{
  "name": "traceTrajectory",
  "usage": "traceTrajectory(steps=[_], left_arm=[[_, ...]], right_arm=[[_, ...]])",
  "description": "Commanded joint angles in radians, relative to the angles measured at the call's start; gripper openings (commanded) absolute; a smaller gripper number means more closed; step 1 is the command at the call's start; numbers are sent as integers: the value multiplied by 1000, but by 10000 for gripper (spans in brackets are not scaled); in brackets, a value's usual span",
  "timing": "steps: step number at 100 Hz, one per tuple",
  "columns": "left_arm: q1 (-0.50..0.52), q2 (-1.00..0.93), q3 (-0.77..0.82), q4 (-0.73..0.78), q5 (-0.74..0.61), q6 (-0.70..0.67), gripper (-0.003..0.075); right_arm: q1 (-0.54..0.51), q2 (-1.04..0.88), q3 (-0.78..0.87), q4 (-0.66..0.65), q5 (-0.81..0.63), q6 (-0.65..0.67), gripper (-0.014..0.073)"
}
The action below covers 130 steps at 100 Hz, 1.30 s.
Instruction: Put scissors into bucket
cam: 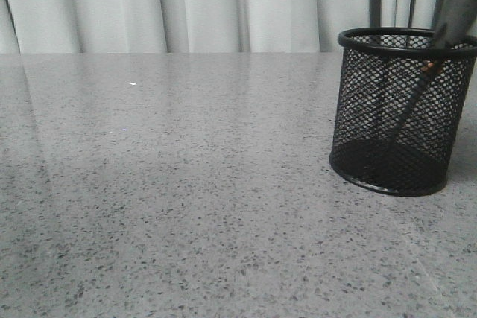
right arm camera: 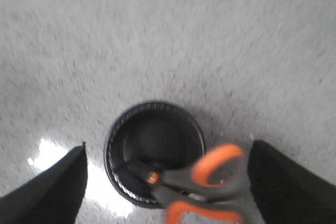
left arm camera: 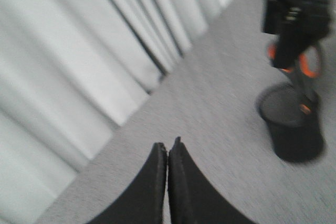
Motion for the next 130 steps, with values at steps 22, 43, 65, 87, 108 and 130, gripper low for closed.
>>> traceTrajectory(steps=[22,43,65,87,108,130], left_arm=[[-6,-87,198,-3,-506,-256,-21],[-6,-256,608,-66,-921,-279,-21],[-6,-353,824,-121,-991,-279,-21],[-6,-354,862,-123,-974,-279,-21],[-6,-354,862,-123,-958,-279,-21],[-6,-354,862,-123,-958,-277,-21]], right_arm=[[-7,-186,-74,-28,-44,-5,269],[-7,-470,230,-29,-270,-2,-61],[-7,-824,737,-39,-664,-2,-62],[-7,-1076,1073,-51,-1016,-2,-62],[-7,-1153,1127,-51,-1080,-2,-65],[-7,-1153,1127,-51,-1079,-2,-65]])
